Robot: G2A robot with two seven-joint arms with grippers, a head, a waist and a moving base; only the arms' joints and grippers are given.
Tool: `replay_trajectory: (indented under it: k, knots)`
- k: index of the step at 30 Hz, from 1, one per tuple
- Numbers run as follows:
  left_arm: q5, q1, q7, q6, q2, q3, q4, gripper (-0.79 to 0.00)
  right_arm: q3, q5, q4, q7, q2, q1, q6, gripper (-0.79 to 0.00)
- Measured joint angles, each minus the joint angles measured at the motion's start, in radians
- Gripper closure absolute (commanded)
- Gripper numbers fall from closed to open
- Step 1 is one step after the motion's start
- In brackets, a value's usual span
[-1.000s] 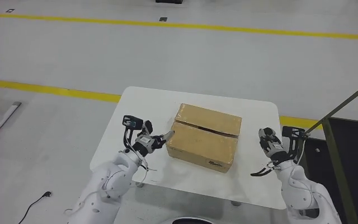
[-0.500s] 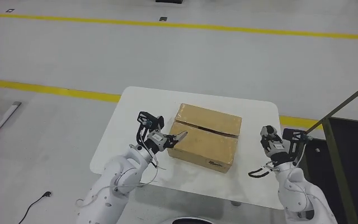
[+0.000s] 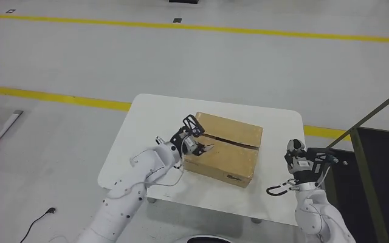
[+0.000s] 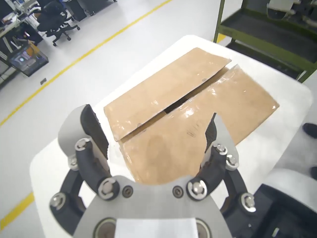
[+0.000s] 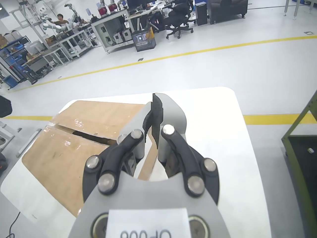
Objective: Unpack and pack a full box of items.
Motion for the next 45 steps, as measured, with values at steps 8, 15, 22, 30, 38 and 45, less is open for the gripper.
replay_trajectory:
  k: [8, 15, 22, 30, 38, 45]
  knots:
    - [0.251, -0.151, 0.000, 0.024, -0.037, 0.154, 0.166, -0.785, 0.001, -0.011, -0.009, 0.010, -0.002, -0.005, 0.023, 0.000]
    - [0.421, -0.198, 0.030, 0.104, -0.061, 0.227, 0.258, -0.785, 0.010, -0.012, -0.010, 0.018, -0.003, -0.001, 0.026, 0.000]
    - [0.510, -0.228, 0.021, 0.133, -0.084, 0.266, 0.326, -0.785, 0.013, -0.018, -0.013, 0.019, -0.005, 0.000, 0.033, 0.000]
    - [0.545, -0.250, 0.024, 0.156, -0.110, 0.285, 0.399, -0.477, 0.020, -0.021, -0.018, 0.019, -0.007, -0.005, 0.037, 0.000]
    - [0.575, -0.266, 0.059, 0.193, -0.133, 0.297, 0.463, 0.000, 0.028, -0.017, -0.023, 0.014, -0.008, -0.009, 0.036, 0.000]
    - [0.562, -0.263, 0.112, 0.201, -0.145, 0.285, 0.503, 0.000, 0.032, -0.015, -0.021, 0.013, -0.010, -0.013, 0.037, 0.000]
